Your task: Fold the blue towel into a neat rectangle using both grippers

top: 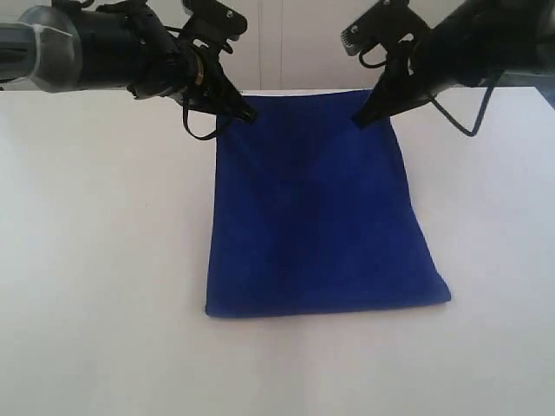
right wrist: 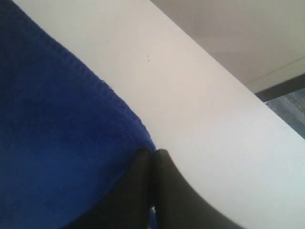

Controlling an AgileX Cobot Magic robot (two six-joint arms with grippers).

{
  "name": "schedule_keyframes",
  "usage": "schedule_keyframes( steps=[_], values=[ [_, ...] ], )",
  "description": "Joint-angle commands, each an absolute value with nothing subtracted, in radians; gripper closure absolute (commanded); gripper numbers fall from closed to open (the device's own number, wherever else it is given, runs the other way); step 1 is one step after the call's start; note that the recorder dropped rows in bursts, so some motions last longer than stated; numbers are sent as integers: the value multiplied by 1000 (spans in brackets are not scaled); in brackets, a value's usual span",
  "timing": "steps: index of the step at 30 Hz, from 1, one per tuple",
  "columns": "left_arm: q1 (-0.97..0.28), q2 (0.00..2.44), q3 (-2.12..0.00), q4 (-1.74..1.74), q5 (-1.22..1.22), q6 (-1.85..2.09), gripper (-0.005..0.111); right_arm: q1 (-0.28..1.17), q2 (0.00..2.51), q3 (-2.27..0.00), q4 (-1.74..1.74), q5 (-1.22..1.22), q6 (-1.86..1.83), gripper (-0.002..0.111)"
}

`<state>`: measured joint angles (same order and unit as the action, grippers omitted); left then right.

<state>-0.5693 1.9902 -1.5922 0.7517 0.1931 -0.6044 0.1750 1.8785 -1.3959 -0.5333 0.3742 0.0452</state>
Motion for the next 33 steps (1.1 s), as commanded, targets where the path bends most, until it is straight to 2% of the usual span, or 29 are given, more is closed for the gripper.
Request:
schedule_keyframes(
  steps=[1, 33],
  values=[
    [-559, 2002, -1673, 758, 183, -606, 107, 168, 1883, -1471, -569, 405, 57, 108],
    [-490, 2303, -1798, 760, 61, -614, 107, 129, 2212, -1574, -588, 191, 48, 108]
  ],
)
